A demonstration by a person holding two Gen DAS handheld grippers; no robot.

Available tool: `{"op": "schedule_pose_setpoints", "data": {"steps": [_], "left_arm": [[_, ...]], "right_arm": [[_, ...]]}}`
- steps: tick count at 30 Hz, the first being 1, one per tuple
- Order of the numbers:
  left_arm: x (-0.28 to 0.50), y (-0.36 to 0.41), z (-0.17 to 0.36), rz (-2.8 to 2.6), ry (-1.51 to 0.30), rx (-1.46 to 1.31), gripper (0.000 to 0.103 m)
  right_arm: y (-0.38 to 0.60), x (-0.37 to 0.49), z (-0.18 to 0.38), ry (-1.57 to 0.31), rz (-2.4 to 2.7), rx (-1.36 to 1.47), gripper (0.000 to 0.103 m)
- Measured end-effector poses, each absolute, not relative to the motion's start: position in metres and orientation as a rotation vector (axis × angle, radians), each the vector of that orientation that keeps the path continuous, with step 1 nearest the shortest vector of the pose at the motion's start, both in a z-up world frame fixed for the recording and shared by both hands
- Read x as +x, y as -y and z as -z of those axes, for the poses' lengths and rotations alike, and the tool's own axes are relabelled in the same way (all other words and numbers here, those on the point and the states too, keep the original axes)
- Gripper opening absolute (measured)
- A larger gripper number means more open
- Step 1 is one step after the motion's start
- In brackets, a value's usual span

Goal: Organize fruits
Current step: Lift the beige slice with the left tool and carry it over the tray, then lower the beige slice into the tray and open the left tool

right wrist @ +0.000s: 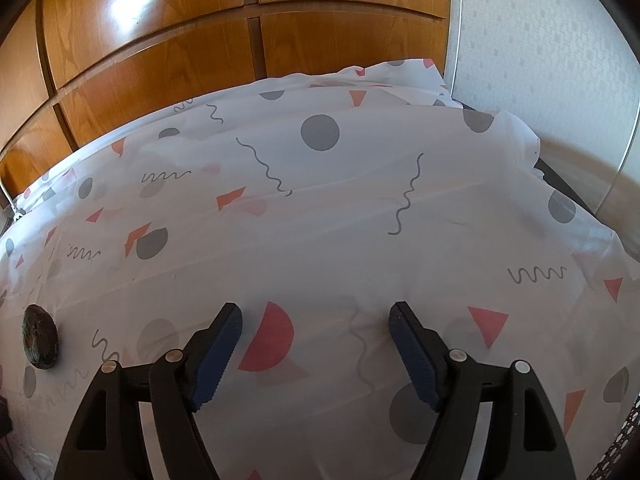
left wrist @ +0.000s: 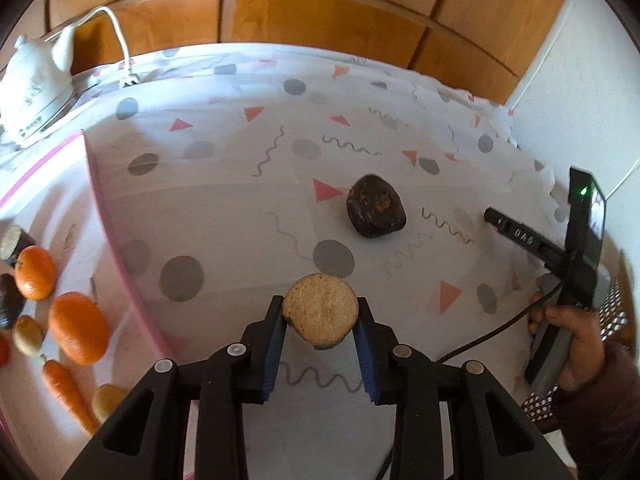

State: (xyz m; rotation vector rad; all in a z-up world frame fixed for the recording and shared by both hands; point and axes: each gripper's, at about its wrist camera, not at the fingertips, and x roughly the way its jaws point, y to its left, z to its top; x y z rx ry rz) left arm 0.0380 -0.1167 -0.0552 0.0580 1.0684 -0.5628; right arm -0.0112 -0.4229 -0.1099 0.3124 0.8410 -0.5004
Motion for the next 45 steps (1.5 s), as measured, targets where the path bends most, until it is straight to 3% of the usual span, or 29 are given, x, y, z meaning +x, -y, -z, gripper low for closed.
{"op": "schedule_pose_setpoints", "data": {"steps": [12, 19, 31, 45], "left_arm": [[0.027, 0.074, 0.012, 0.544, -0.971, -0.064, 0.033], [0.031, 0.009, -0.004, 0.425, -0.923, -0.182, 0.033], [0.028, -0.121, 0.027, 0.147, -0.941, -0.392, 0.033], [0.039, -0.111, 0.063, 0.118, -1.029, -0.354, 0.033]], "right_arm": [[0.421, -0.011, 0.11, -0.847, 0.497, 0.299, 0.08], [0.419, -0.011, 0.109, -0.851, 0.499, 0.291, 0.08], [0.419, -0.009, 0.109, -0.867, 0.507, 0.274, 0.08], [0.417, -0.009, 0.106, -0.893, 0.518, 0.275, 0.08]]}}
